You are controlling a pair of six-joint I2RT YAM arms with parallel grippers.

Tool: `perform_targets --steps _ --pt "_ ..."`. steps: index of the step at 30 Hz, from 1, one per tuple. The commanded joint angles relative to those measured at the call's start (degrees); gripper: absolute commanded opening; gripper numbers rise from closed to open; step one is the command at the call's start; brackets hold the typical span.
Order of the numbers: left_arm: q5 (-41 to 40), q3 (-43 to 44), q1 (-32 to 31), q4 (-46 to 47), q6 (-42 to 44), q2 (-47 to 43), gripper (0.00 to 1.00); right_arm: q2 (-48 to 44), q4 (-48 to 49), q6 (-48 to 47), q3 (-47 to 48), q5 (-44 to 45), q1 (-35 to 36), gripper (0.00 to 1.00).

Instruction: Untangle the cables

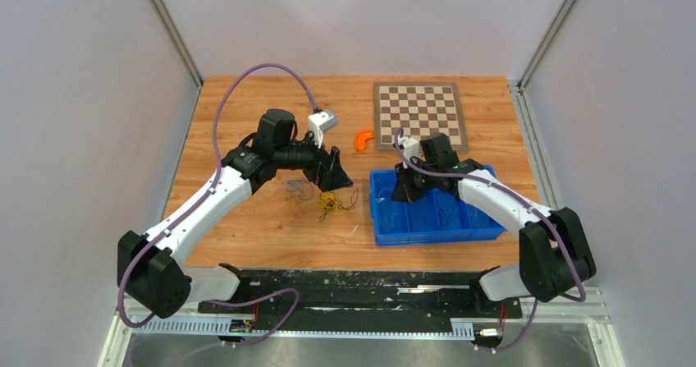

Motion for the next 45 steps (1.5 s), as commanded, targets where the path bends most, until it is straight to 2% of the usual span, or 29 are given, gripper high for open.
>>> perform_targets --steps 1,5,9,11,15,18,19,20,21,22,23,25,29,33,35,38,40,44,45 --pt "-0.4 -0.16 0.61 1.44 -0.75 -2.07 1.0 5.83 2.79 -0.88 2.79 7.35 2.67 0.0" --pt "-2.61 -1.25 1.46 1.07 -1.14 -2.73 1.0 10.04 3.78 -0.48 3.7 11.08 4.6 0.0" --pt "-5.1 -2.74 4.3 -0.48 -1.38 -3.38 1.0 8.02 3.65 0.29 4.24 11.13 5.2 0.03" --pt "-4.61 -3.61 6.94 -0.76 -2.28 -3.38 1.0 5.7 2.45 0.43 4.86 10.35 5.23 0.13" --pt "-2.4 -4.02 10.58 -2.62 -0.1 -1.84 1.0 0.86 -1.2 -0.21 7.32 7.78 5.19 0.38" --pt "0.4 -1.99 10.83 -6.52 10.18 2.14 0.98 -0.68 -4.48 -2.57 9.35 5.39 5.17 0.62" --pt "3.62 -1.06 10.84 -10.22 13.43 3.36 0.96 -0.96 -5.22 -3.53 9.77 4.61 5.13 0.69" --pt "5.44 1.29 10.84 -12.85 21.07 6.22 0.93 -1.14 -5.99 -4.89 10.01 3.35 5.15 0.76" --pt "9.45 3.97 10.8 -18.66 25.42 7.55 0.9 -1.32 -6.66 -6.31 10.2 2.23 5.13 0.82" --pt "11.07 5.0 10.54 -21.29 34.04 10.0 0.85 -1.55 -7.29 -7.34 10.33 1.44 5.12 0.87" --pt "12.93 6.1 10.39 -24.48 37.62 10.75 0.83 -1.85 -7.89 -7.99 10.43 0.94 5.01 0.91" --pt "13.42 4.99 9.14 -23.53 47.29 10.54 0.81 -2.62 -8.62 -8.59 10.68 -0.58 4.38 0.99" --pt "8.1 0.12 2.59 -13.64 52.57 7.91 0.72 -3.1 -9.17 -7.5 11.92 -5.45 0.68 1.0" --pt "2.36 0.37 -5.75 -11.4 54.49 11.78 0.69 -3.56 -9.17 -5.29 13.09 -10.61 -6.24 1.0" --pt "-1.18 0.93 -8.17 -9.46 52.82 14.54 0.69 -4.11 -9.21 -4.23 13.66 -12.35 -9.88 1.0" --pt "-7.98 1.14 -10.53 -5.23 50.03 18.12 0.74 -5.52 -9.16 -3.79 14.56 -14.75 -14.76 1.0" --pt "-10.37 2.3 -11.5 -5.57 48.99 20.97 0.74 -6.83 -9.19 -4.34 15.39 -14.81 -16.72 1.0" --pt "-14.16 2.5 -12.62 -5.31 46.83 24.31 0.66 -10.07 -8.94 -5.74 16.07 -14.91 -18.05 1.0" --pt "-14.87 2.42 -12.8 -4.98 46.27 24.28 0.57 -10.71 -8.71 -5.77 16.03 -14.99 -18.04 1.0"
